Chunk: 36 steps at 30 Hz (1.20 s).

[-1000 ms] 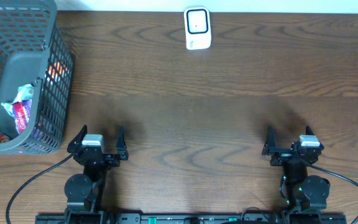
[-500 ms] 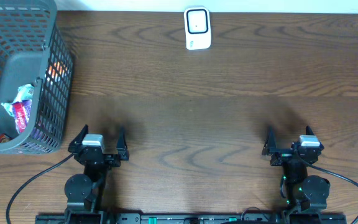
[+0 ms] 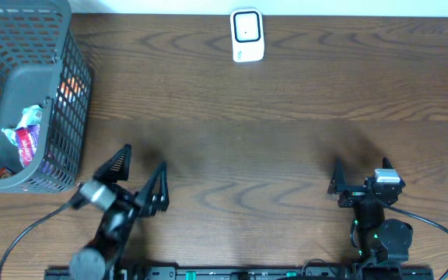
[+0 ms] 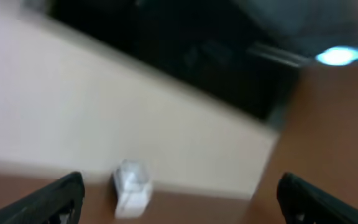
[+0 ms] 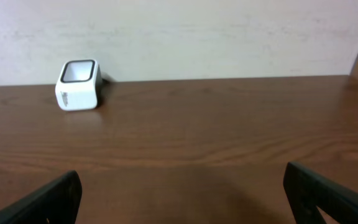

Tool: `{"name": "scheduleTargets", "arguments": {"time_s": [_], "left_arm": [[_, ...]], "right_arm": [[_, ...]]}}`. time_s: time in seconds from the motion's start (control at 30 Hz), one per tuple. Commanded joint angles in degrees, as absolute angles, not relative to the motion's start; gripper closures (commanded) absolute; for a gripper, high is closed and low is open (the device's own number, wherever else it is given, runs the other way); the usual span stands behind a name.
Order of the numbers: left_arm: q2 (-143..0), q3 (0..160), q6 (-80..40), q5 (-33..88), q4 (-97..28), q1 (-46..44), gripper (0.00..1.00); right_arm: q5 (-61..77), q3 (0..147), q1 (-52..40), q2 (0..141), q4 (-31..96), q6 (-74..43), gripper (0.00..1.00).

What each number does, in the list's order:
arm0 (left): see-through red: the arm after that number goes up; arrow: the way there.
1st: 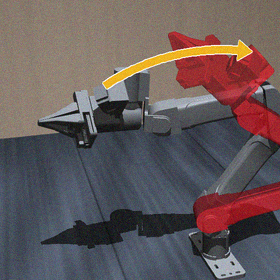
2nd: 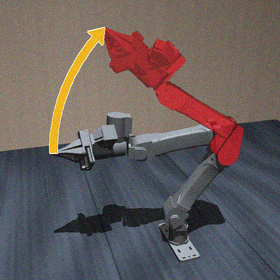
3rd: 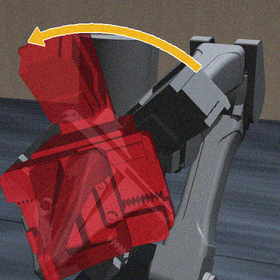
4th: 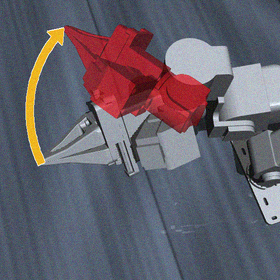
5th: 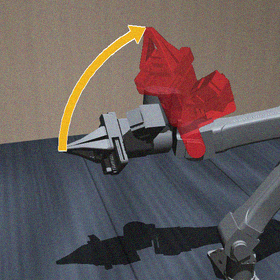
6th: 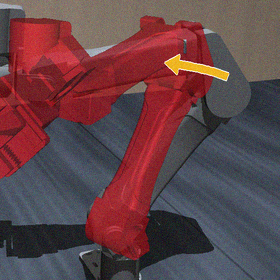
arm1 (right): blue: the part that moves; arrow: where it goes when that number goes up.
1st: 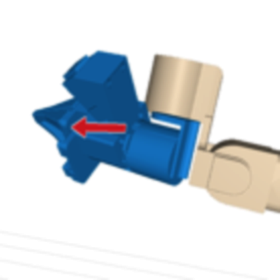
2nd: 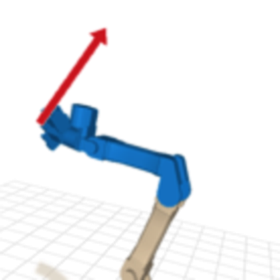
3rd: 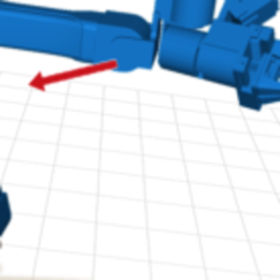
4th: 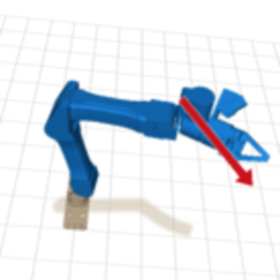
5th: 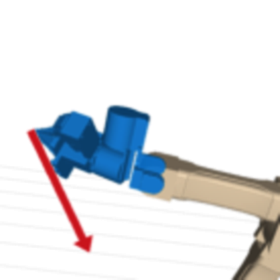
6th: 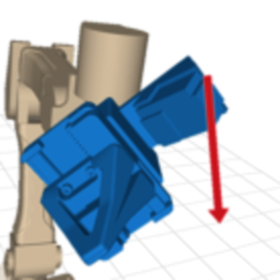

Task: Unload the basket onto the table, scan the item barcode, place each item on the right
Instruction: 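Reach the left gripper into the grey basket and grasp the purple snack pack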

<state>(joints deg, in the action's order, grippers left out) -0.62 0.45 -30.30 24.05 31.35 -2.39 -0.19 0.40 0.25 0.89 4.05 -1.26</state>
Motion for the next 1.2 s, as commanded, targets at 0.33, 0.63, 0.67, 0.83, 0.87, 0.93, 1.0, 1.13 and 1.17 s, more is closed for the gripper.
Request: {"name": "scheduleTargets", "arguments": {"time_s": [0.33, 0.63, 0.67, 0.83, 0.87, 0.93, 1.0, 1.13, 1.17], "left_arm": [[-25.82, 45.67, 1.37, 18.48, 3.09, -2.15, 0.02], [-52.73, 75.96, 5.21, 12.67, -25.1, -2.15, 0.02], [-55.24, 78.74, 3.79, 6.57, -25.76, -2.0, 0.02], [-71.59, 99.83, 0.62, -6.96, -36.64, 4.93, 0.03], [-75.22, 105.1, -1.32, -6.96, -40.45, 7.35, 0.02], [-83.68, 116.62, -7.81, -6.9, -48.73, 13.47, 0.03], [-90.67, 125.05, -14.41, -4.86, -54.11, 18.72, 0.02], [-97.32, 129.12, -15.33, 6.07, -60.27, 24.6, 0.02], [-98.35, 129.08, -15.27, 6.42, -62.33, 25.76, 0.02]], "right_arm": [[-0.05, 0.32, 0.38, 0.86, 4.32, -2.09, 0.01], [-0.05, 0.32, 0.38, 0.86, 4.32, -2.09, 0.01], [-0.05, 0.32, 0.38, 0.86, 4.32, -2.09, 0.01], [-0.05, 0.32, 0.38, 0.86, 4.32, -2.09, 0.01], [-0.05, 0.32, 0.38, 0.86, 4.32, -2.09, 0.01], [-0.05, 0.32, 0.38, 0.86, 4.32, -2.09, 0.01], [-0.05, 0.32, 0.38, 0.86, 4.29, -2.09, 0.01], [-0.05, 0.32, 0.38, 0.86, 4.32, -2.09, 0.01], [-0.05, 0.32, 0.38, 0.86, 4.32, -2.09, 0.01]]}}
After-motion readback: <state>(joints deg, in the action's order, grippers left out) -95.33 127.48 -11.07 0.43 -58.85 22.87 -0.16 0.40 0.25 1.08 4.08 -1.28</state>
